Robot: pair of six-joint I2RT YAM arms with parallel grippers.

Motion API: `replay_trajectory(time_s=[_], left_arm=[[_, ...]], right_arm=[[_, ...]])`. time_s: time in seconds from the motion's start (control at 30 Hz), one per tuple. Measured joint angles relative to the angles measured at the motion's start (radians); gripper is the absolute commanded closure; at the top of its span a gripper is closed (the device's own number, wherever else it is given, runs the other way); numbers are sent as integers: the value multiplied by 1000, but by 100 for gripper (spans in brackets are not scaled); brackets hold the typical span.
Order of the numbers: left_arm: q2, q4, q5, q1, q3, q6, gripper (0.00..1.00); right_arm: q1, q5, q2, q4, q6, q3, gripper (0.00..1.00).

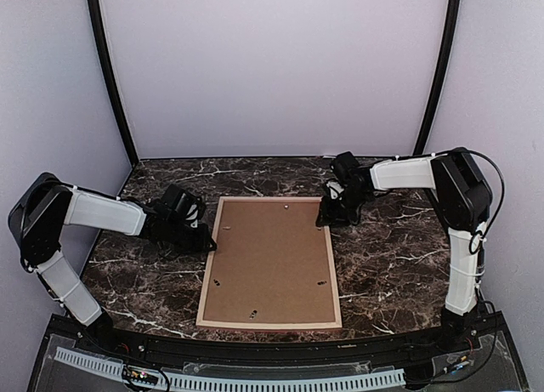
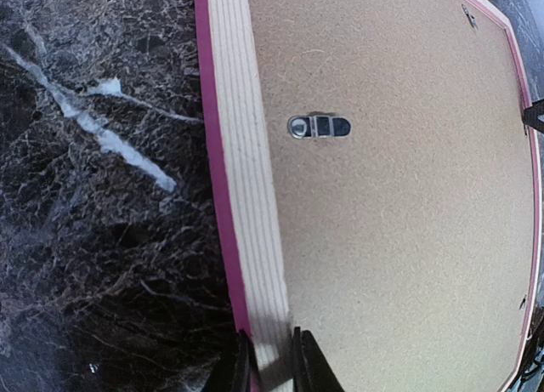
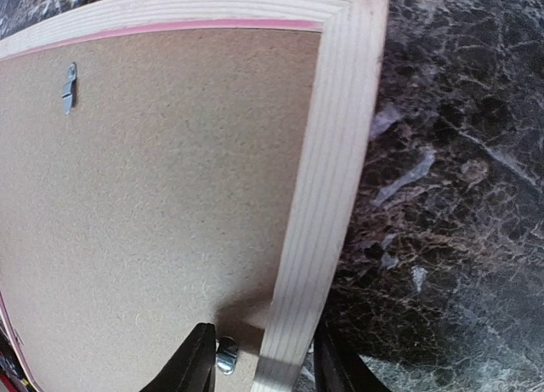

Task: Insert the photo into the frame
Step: Press the fastener onto the backboard.

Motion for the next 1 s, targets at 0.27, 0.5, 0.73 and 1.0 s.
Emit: replay_trajectory(time_s=[0.27,0.5,0.73,1.0], left_arm=[[0,0,0,0,0,0,100],[0,0,0,0,0,0,100],[0,0,0,0,0,0,100],[0,0,0,0,0,0,100]], right_arm=[[-18,-14,0,14,-2,-13,67],[-32,-31,0,10,-47,-13,70],[-39,-56,3,5,-91,-12,71],[-47,-60,14,-21,-128,7,77]])
